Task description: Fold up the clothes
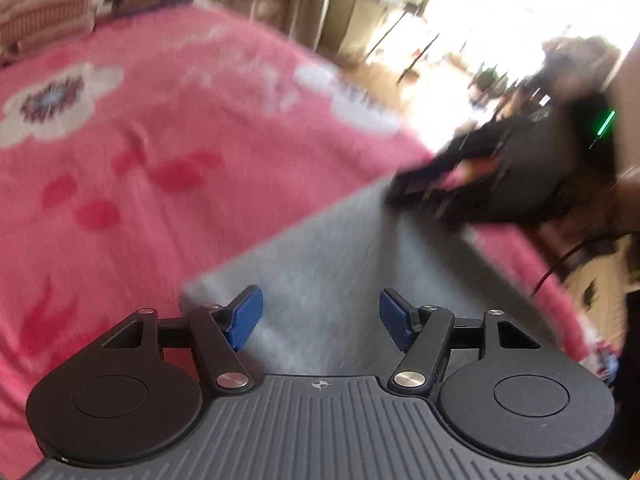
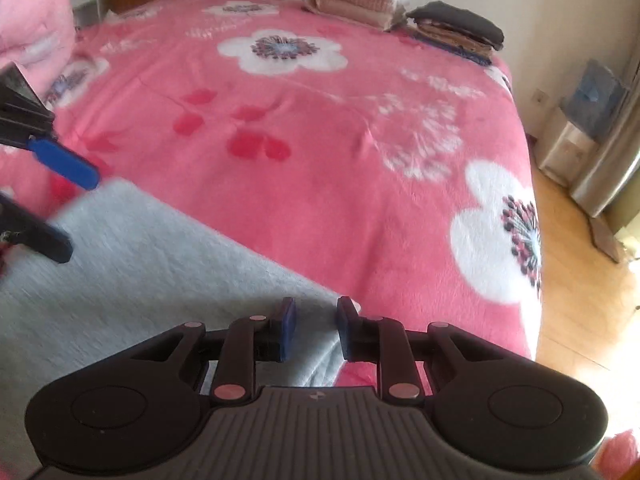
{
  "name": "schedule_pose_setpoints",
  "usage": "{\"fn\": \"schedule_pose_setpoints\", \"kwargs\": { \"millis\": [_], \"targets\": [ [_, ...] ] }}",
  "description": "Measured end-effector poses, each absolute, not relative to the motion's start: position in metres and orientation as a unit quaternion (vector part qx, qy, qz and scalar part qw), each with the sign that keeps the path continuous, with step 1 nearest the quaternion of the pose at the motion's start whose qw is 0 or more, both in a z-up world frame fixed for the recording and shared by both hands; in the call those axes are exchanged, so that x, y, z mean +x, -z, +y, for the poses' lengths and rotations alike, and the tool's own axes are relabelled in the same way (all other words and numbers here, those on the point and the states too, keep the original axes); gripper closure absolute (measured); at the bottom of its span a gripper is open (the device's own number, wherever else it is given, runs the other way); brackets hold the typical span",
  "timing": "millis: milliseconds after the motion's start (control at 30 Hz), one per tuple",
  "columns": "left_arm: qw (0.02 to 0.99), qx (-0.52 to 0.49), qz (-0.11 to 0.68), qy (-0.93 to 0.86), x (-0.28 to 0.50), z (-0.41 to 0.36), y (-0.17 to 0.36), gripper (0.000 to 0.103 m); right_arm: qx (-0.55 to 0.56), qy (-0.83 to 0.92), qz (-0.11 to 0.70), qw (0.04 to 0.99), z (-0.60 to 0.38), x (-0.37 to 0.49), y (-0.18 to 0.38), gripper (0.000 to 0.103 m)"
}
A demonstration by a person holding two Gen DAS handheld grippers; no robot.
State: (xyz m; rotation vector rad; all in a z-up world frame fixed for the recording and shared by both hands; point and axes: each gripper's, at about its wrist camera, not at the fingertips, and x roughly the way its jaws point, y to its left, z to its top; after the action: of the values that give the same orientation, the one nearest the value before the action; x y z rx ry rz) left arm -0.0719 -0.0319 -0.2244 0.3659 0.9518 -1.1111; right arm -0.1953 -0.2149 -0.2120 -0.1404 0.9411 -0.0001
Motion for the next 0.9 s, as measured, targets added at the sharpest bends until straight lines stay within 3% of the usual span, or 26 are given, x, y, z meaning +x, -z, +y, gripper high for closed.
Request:
{"fn": "schedule_pose_setpoints", "kwargs": {
  "millis": [333, 533, 700, 900],
  "targets": [
    [0.749, 0.176, 0.461, 0.442, -0.082, -0.042, 0.224, 0.037, -0.058, -0.005, 0.451, 0.89, -0.208, -0.199, 0.215, 0.083],
    [0.754, 0.179, 0.473, 0.42, -0.085, -0.043, 0.223, 0.037, -0.054, -0.014, 0.432, 0.9, -0.198, -0.208, 0.185, 0.083],
    [0.755, 0.195, 0.476, 0.406, -0.091, -0.048, 0.221, 0.037, -0.09, -0.011, 0.456, 0.885, -0.195, -0.211, 0.214, 0.083],
    [0.755, 0.204, 0.485, 0.391, -0.093, -0.052, 0.218, 0.035, -0.087, -0.077, 0.431, 0.895, -0.186, -0.232, 0.177, 0.083]
  ]
}}
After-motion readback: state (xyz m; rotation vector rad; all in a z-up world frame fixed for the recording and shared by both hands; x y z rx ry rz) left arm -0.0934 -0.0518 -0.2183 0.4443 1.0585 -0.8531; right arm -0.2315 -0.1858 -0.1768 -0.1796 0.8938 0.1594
